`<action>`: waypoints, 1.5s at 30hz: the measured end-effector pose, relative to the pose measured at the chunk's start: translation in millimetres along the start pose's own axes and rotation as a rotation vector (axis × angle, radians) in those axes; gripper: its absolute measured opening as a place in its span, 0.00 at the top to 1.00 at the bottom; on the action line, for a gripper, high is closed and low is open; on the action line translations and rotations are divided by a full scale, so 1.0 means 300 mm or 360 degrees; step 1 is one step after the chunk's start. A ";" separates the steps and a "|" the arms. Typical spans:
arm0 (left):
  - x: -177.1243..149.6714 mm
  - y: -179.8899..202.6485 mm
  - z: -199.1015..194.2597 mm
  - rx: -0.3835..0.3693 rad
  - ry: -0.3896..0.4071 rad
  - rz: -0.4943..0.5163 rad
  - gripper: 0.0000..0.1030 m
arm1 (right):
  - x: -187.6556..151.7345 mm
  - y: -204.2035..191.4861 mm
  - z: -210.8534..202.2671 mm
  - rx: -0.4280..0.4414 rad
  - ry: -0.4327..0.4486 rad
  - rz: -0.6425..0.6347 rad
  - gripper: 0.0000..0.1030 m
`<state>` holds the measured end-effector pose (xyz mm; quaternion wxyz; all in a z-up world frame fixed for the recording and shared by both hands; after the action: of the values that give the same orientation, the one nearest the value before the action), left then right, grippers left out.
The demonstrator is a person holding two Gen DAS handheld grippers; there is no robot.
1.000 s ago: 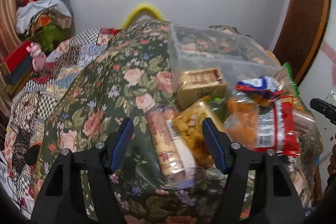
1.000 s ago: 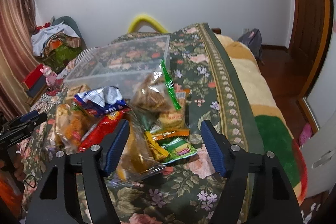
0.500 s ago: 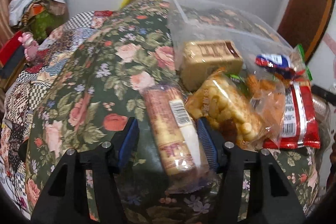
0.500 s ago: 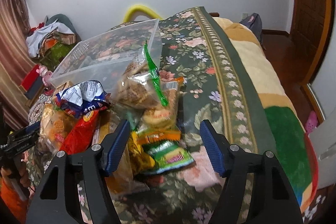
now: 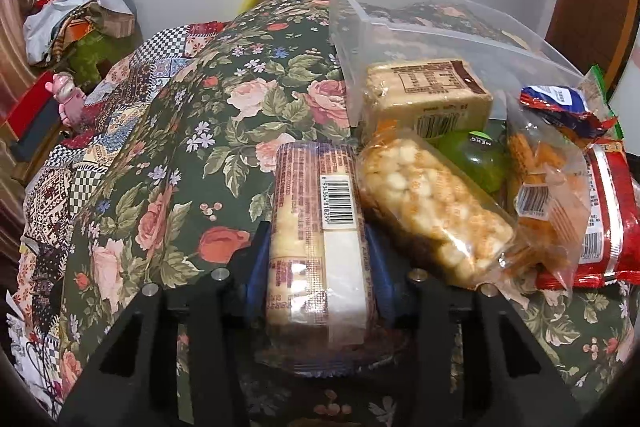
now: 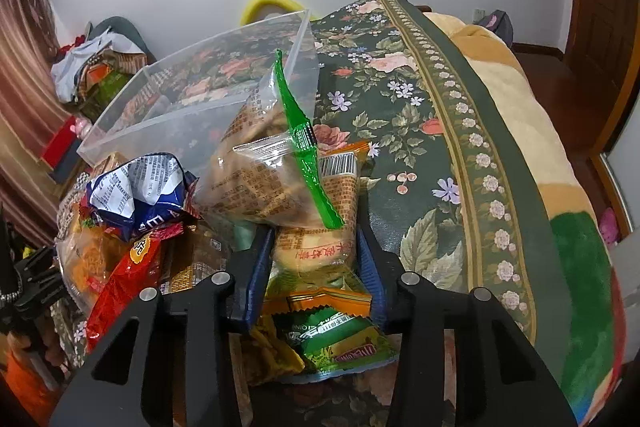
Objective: Organize snacks
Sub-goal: 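Grasp the brown biscuit bar with the left tool while the right tool grasps a yellow snack bar, then lower both held bars into the clear plastic box and open both tools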
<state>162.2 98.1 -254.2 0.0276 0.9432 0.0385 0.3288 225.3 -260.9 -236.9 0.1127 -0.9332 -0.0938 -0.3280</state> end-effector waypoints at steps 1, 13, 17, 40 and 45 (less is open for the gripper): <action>0.000 0.002 -0.002 0.0006 -0.0001 0.0010 0.56 | -0.003 0.002 -0.006 -0.0004 0.0011 0.0000 0.67; 0.046 -0.005 -0.140 0.0025 0.0141 -0.0021 0.56 | -0.010 0.065 -0.113 -0.0117 0.0088 0.0017 0.70; 0.085 0.015 -0.207 0.0022 0.0222 0.0011 0.56 | 0.008 0.083 -0.178 -0.0162 0.0165 0.0028 0.70; 0.409 0.221 -0.253 -0.0182 0.0439 0.0165 0.56 | 0.214 -0.115 -0.234 0.0020 0.0479 -0.0158 0.70; 0.457 0.235 -0.156 -0.0217 0.0374 0.0137 0.56 | 0.253 -0.155 -0.184 0.0049 0.0492 -0.0188 0.70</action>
<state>244.0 41.6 -127.3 0.0728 0.8949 -0.0215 0.4398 239.4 -223.6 -140.0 0.1205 -0.8627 -0.1351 -0.4722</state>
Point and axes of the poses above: each gripper's, at about its wrist camera, not at the fingertips, and z roughly the way its jaws point, y to its right, x to its top, the point moved 2 cm from there along z, roughly the way its jaws point, and after that the axes turned 7 degrees about -x, right-handed, at the moved point
